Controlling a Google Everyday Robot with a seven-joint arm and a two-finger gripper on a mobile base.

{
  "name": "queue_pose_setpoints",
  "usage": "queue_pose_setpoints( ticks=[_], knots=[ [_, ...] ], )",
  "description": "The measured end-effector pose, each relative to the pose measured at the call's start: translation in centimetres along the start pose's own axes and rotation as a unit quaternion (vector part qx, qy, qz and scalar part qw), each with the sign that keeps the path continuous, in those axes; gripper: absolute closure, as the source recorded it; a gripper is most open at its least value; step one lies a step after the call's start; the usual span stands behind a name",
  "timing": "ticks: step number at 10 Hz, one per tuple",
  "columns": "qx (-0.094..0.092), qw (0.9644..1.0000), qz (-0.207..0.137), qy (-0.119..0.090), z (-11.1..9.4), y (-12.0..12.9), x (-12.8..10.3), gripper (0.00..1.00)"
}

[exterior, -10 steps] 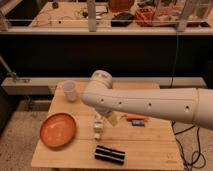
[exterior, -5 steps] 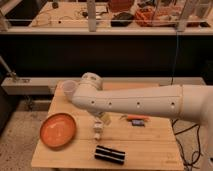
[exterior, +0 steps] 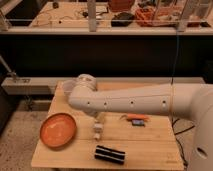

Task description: Pick up the ceramic bowl

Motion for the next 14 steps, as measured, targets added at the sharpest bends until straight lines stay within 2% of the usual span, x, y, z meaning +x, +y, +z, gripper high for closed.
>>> queue_pose_setpoints(
  ticks=[3, 5, 7, 9, 11, 14],
  knots=[
    [0.009, 0.9999, -0.013, 0.000, 0.5, -0.7, 0.1, 0.20],
    [0.019, 0.9995, -0.027, -0.004, 0.8, -2.5, -0.8, 0.20],
    [0.023, 0.9991, -0.037, -0.003, 1.2, -2.8, -0.7, 0.20],
    [0.029, 0.9982, -0.053, -0.004, 1.7, -3.5, -0.9, 0.20],
    [0.035, 0.9968, -0.072, -0.007, 2.2, -5.1, -2.1, 0.20],
    [0.041, 0.9949, -0.092, -0.010, 2.7, -5.6, -2.0, 0.20]
  ],
)
